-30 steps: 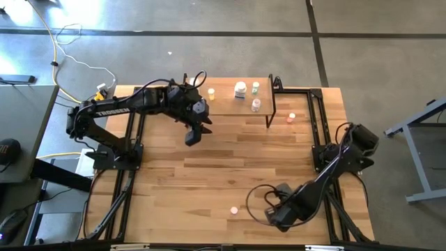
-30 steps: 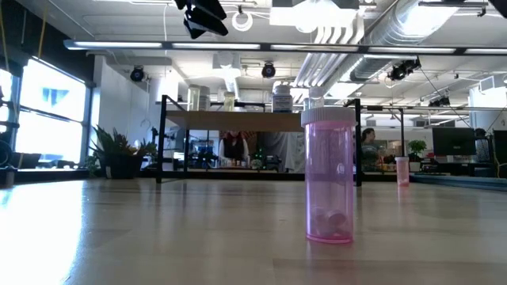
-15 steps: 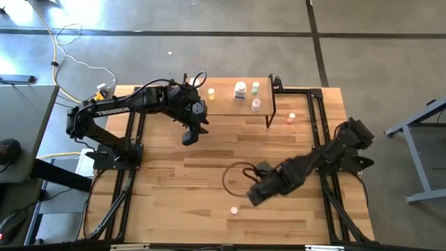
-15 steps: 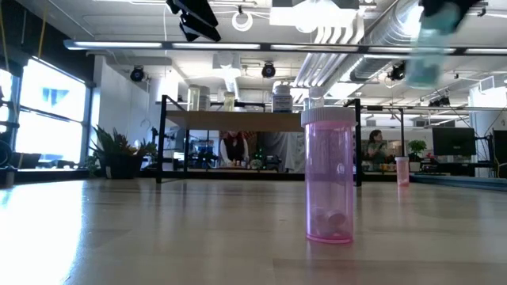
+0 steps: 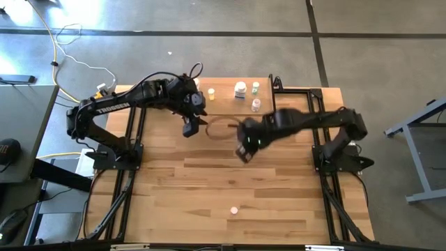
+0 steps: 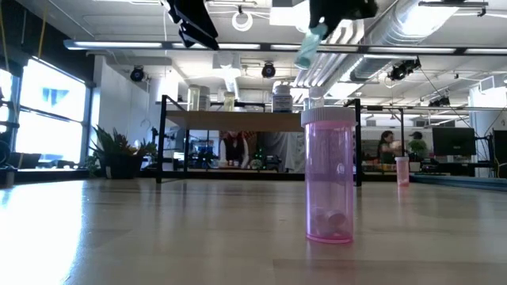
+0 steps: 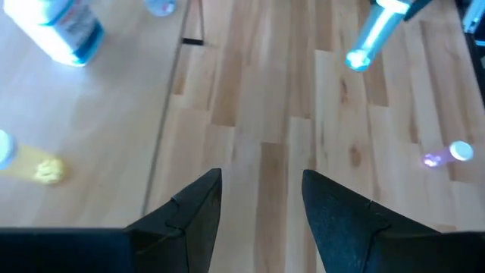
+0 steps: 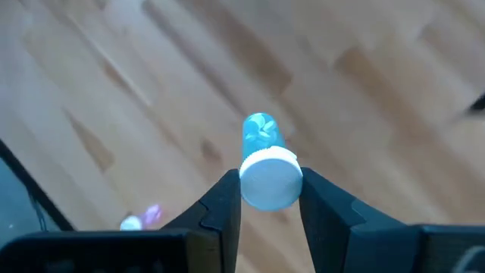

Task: Pick and place medicine bottles onto shelf by color
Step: Put the blue pill bottle on the shelf, then put the bottom pink pill bottle on the shelf

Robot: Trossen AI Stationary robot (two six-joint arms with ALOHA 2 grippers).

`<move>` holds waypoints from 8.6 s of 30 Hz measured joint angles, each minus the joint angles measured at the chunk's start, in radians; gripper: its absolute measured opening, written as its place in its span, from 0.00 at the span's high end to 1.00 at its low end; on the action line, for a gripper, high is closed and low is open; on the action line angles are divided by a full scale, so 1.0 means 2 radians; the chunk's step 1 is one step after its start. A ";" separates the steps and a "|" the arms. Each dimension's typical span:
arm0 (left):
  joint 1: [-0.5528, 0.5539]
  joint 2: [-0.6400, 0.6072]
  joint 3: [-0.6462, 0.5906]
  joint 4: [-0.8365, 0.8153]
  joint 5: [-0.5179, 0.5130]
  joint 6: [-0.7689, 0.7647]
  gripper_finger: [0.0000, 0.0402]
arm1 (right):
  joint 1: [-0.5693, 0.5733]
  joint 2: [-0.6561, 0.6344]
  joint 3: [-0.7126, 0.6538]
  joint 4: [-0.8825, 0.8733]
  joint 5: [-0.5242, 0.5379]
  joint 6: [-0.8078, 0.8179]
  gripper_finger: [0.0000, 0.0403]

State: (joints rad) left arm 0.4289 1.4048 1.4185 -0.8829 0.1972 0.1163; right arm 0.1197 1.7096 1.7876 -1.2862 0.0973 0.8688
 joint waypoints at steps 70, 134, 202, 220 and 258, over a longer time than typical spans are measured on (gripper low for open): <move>0.084 0.000 0.000 0.002 0.000 -0.004 0.57 | -0.388 0.116 0.143 -0.142 -0.013 -0.435 0.75; -0.002 0.000 0.000 -0.009 0.001 -0.107 0.57 | -0.335 -0.038 0.143 -0.130 0.046 -0.312 0.65; -0.384 0.220 -0.147 0.510 -0.119 -0.108 0.39 | -0.158 -0.090 0.115 -0.105 0.081 -0.133 0.65; -0.386 0.267 -0.147 0.543 -0.144 -0.104 0.40 | -0.158 -0.090 0.115 -0.107 0.081 -0.133 0.65; -0.391 0.308 -0.135 0.570 -0.145 -0.122 0.40 | -0.158 -0.090 0.115 -0.103 0.096 -0.122 0.65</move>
State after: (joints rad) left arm -0.3534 2.0216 1.1477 0.2562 -0.0919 -0.1277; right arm -0.1955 1.5303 2.0182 -1.4921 0.2893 0.6247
